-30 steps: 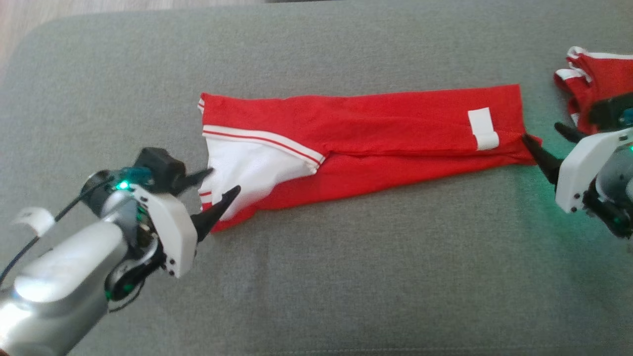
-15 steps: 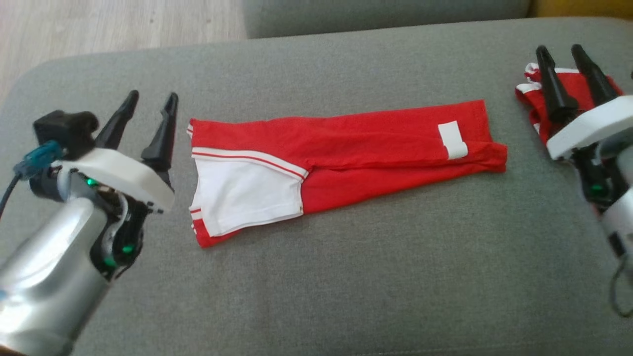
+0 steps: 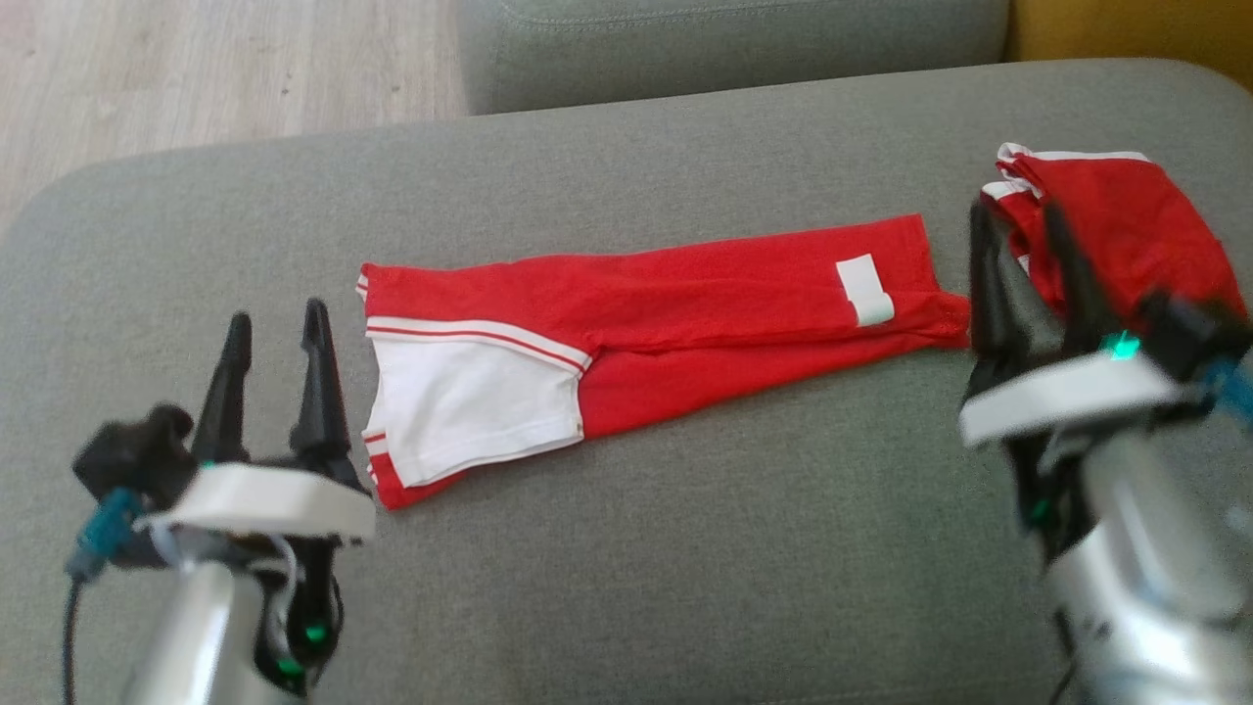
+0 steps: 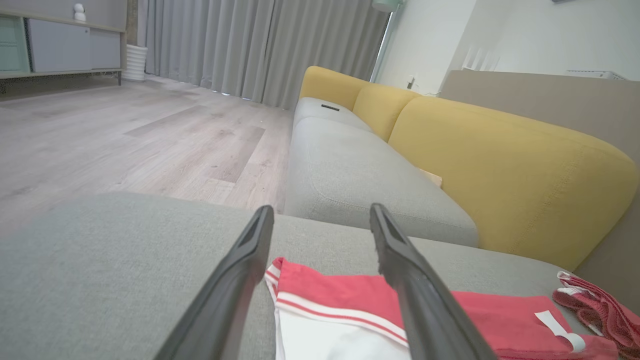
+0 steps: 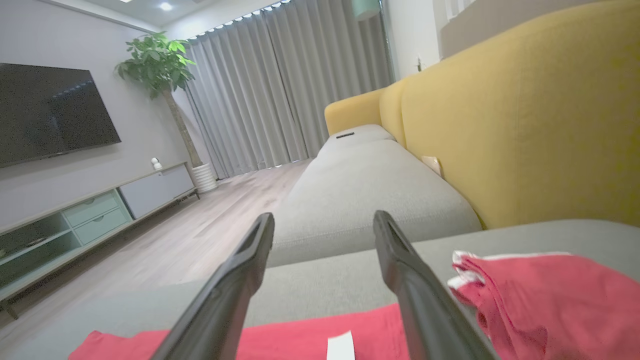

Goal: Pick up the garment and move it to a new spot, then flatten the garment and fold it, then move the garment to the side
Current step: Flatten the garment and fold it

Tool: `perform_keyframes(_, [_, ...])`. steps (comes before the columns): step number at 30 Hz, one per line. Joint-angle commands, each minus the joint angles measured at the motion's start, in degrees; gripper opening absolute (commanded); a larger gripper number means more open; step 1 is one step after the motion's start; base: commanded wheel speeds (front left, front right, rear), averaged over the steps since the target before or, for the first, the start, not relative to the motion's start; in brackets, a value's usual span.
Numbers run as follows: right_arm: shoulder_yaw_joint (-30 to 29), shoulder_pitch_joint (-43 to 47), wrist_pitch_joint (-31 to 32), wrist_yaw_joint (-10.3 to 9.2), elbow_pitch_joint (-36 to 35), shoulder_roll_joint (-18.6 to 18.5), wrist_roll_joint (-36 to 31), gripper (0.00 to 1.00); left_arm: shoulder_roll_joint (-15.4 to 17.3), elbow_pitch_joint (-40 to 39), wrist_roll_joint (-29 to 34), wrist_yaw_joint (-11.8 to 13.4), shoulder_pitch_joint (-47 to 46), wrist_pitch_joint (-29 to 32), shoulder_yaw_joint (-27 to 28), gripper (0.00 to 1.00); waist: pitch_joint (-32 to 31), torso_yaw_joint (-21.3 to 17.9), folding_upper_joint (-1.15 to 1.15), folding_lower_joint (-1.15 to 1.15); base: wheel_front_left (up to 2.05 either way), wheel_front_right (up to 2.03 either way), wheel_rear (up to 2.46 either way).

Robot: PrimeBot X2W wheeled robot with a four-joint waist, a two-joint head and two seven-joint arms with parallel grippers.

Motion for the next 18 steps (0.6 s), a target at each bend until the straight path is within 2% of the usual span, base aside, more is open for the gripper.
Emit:
perform_keyframes(1, [0.14,0.73,-0.59,-0.05,-2.26,1.6,-1.05,1.0,0.01,-1.81,1.18,-0.56,-1.7,-0.31,2.96,1.0,-0.11,-0.09,0.0,0.0,0.0,0.0,0.0])
perform_keyframes(4, [-3.23,4.8,-0.6,-0.05,-4.8,4.94,-4.87,1.0,-3.73,-2.17,5.18,-2.77,1.16,-0.31,5.81,1.0,-0.26,-0.16,0.0,0.0,0.0,0.0,0.0])
perform_keyframes(8, [-4.87,7.48,-0.6,-0.05,-6.45,6.5,-6.83,1.0,-6.56,-1.91,8.61,-5.76,3.55,-0.31,8.21,1.0,0.07,0.07,0.0,0.0,0.0,0.0,0.0])
perform_keyframes(13, [-6.17,7.33,-0.49,-0.05,-6.5,6.9,-8.05,1.0,-7.79,-0.8,10.86,-8.67,3.03,-0.31,9.33,1.0,1.47,1.0,0.0,0.0,0.0,0.0,0.0])
perform_keyframes(18, [-10.2,4.96,1.81,-0.05,-3.48,6.98,-10.27,1.0,-8.12,0.16,12.44,-10.52,0.71,-0.31,8.83,1.0,4.13,2.77,0.0,0.0,0.0,0.0,0.0])
